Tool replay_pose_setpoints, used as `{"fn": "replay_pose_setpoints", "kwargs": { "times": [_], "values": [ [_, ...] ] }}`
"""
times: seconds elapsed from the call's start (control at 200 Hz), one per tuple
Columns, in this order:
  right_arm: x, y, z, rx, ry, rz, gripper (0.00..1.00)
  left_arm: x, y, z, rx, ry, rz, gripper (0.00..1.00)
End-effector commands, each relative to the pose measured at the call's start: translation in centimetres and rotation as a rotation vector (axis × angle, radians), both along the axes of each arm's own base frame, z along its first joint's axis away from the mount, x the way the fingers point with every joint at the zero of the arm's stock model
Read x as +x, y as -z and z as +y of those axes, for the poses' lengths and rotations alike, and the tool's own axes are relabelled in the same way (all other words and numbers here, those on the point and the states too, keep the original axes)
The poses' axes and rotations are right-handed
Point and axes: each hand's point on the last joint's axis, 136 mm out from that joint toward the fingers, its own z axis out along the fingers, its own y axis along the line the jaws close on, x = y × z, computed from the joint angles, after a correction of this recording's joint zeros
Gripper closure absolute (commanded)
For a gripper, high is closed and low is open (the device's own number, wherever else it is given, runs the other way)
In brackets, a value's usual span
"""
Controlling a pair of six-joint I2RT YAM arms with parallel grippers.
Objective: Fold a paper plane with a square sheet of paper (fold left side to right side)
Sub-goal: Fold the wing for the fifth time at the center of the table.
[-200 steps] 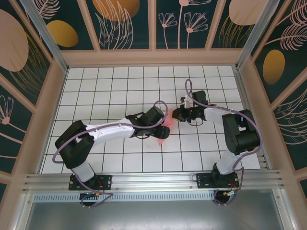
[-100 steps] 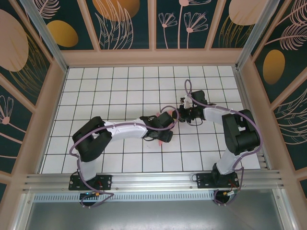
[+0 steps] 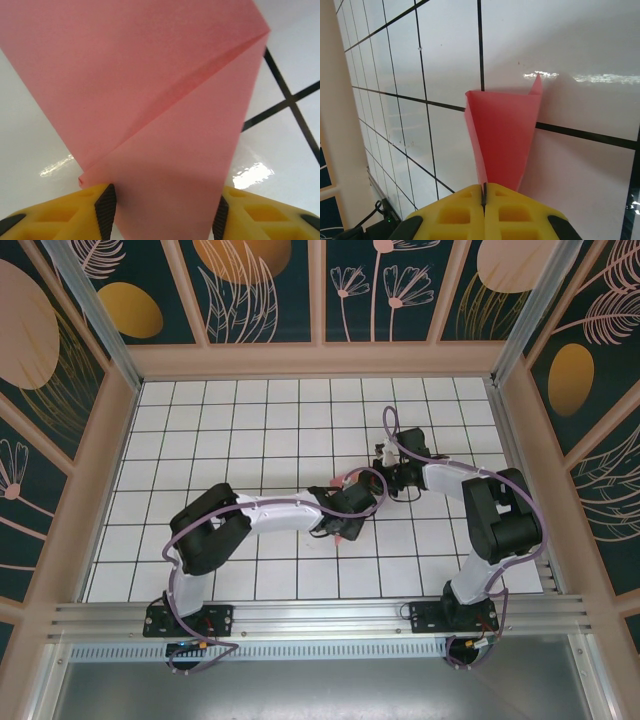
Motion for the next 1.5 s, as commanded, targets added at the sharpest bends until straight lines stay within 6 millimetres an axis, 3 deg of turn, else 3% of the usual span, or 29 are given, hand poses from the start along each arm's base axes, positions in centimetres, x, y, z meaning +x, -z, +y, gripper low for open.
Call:
{"fn": "replay_pose_setpoints", "kwargs": {
  "times": [0.0,0.285,0.57,0.816,1.056,1.236,1.491],
  "values": [
    [0.3,0.2,0.0,-0.027,0.005,0.01,0.93,0.1,0.4,0.5,0.041,-0.019,-0.003,0.5],
    [0.4,1.1,-0.4,-0.067,0.02,0.024,0.93,0.0,0.4,0.3,0.036,-0.017,0.002,0.52],
    [0.6,1.3,-0.6,-0.076,0.021,0.019,0.92,0.0,-0.5,-0.2,0.004,-0.01,-0.001,0.61],
    [1.2,-1.0,-0.5,-0.021,0.019,-0.052,0.71,-0.2,-1.2,-1.1,-0.049,0.007,0.009,0.77],
    [1.3,-2.5,-3.7,-0.056,0.09,-0.116,0.56,-0.1,-1.9,-1.5,-0.177,0.0,0.068,0.89],
    [0.0,-2.0,-5.0,-0.092,0.101,-0.131,0.48,0.6,-3.3,-1.8,-0.328,-0.015,0.127,0.97],
    [-2.9,-1.4,-4.7,-0.03,0.109,-0.128,0.36,0.8,-3.1,-2.3,-0.447,-0.024,0.218,0.99]
  ]
}}
